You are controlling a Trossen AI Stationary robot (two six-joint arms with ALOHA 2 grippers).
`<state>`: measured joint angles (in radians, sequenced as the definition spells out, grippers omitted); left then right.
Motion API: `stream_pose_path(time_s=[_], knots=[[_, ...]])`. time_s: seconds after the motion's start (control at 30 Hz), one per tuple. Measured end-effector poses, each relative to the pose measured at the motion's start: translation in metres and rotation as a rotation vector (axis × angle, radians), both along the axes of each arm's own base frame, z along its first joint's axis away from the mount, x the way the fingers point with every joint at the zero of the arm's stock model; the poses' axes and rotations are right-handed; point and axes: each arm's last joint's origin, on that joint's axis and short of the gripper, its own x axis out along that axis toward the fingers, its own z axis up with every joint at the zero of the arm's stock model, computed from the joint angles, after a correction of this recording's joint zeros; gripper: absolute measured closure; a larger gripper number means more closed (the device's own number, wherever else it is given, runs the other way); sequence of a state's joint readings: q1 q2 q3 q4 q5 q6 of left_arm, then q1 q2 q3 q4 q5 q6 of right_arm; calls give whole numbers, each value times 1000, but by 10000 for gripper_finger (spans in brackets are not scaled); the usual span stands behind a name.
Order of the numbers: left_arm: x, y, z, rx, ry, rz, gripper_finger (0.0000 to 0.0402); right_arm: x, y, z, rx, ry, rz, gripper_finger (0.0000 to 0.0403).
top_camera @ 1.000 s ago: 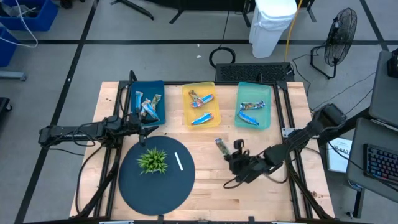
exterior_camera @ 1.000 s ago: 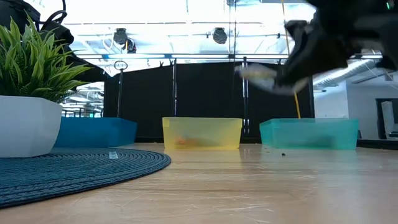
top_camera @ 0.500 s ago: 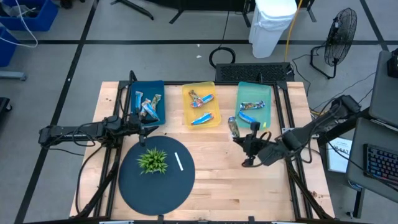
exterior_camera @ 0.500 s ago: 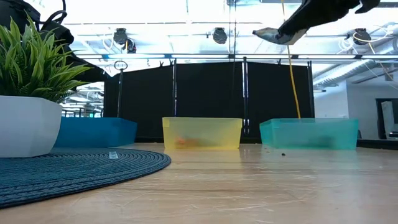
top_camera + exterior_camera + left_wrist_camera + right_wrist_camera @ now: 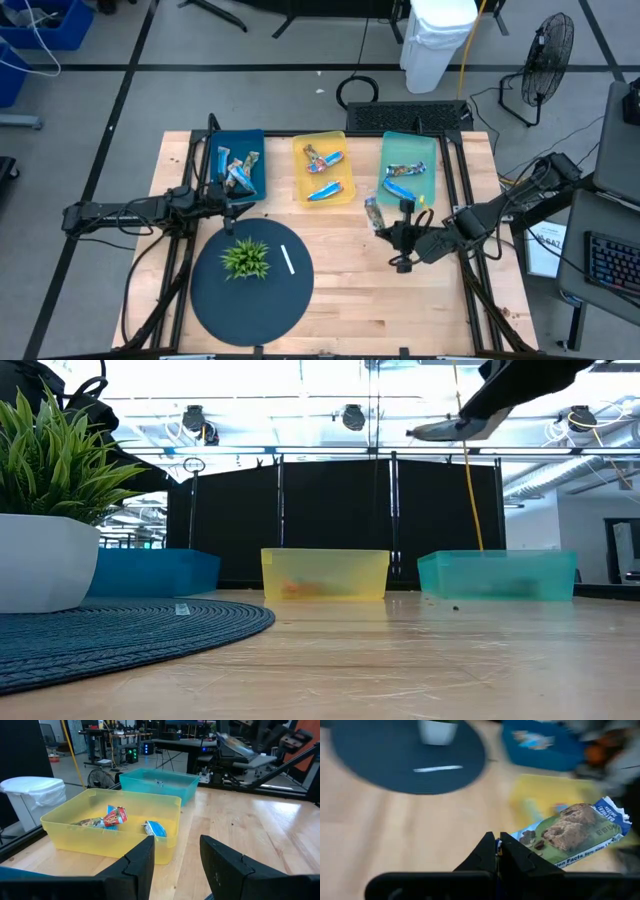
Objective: Pick and place Granola Bars by type
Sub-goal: Put the blue granola bar into the green bin
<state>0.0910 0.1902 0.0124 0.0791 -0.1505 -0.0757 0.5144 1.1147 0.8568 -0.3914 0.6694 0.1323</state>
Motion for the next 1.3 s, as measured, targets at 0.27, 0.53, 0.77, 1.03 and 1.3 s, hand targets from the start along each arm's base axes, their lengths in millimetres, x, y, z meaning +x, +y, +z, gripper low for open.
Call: stream_pose_path(time_s=[0.27, 0.53, 0.77, 1.03, 1.3], knots=[[0, 0, 0, 0, 1, 0, 240, -3, -2, 10, 227, 24, 194, 400], [0, 0, 0, 0, 0, 0, 240, -38, -37, 38, 241, -85, 76, 400], [0, 0, 0, 0, 0, 0, 240, -71, -71, 32, 250, -204, -86, 400], [0, 0, 0, 0, 0, 0, 240, -92, -106, 11, 225, -412, -355, 399], [0, 0, 0, 0, 0, 0, 240, -90, -131, -1, 344, -370, -498, 399]])
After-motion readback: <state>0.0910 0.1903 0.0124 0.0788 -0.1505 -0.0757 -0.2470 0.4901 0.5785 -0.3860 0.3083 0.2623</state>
